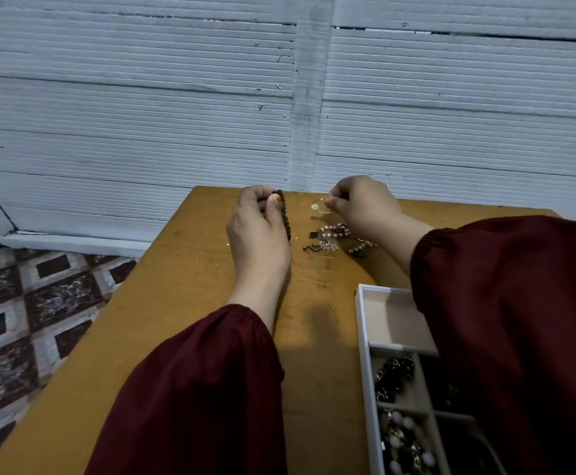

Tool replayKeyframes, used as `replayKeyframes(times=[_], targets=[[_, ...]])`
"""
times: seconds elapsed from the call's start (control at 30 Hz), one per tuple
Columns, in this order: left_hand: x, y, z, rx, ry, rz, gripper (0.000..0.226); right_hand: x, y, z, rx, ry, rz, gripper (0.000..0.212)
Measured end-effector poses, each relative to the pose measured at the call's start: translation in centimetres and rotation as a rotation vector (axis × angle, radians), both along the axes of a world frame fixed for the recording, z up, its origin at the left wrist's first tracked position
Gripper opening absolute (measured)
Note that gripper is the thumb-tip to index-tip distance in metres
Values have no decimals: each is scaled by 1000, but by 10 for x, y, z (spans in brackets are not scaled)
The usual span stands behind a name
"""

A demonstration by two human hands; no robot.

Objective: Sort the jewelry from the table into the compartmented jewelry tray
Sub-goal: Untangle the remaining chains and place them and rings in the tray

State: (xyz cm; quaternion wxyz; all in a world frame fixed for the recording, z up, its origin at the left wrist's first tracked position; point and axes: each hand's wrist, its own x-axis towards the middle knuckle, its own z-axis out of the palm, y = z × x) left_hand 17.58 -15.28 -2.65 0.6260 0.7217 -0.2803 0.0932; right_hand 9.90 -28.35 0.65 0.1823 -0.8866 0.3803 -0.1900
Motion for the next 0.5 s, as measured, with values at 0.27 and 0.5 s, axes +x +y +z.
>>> replayKeyframes(times=[0.27,0.5], targets=[[-9,8,4,-13,11,-43,15,-33,14,6,174,-248,-2,17],[-35,28,13,-60,64,-96,10,-68,36,6,208,-329,-47,23]])
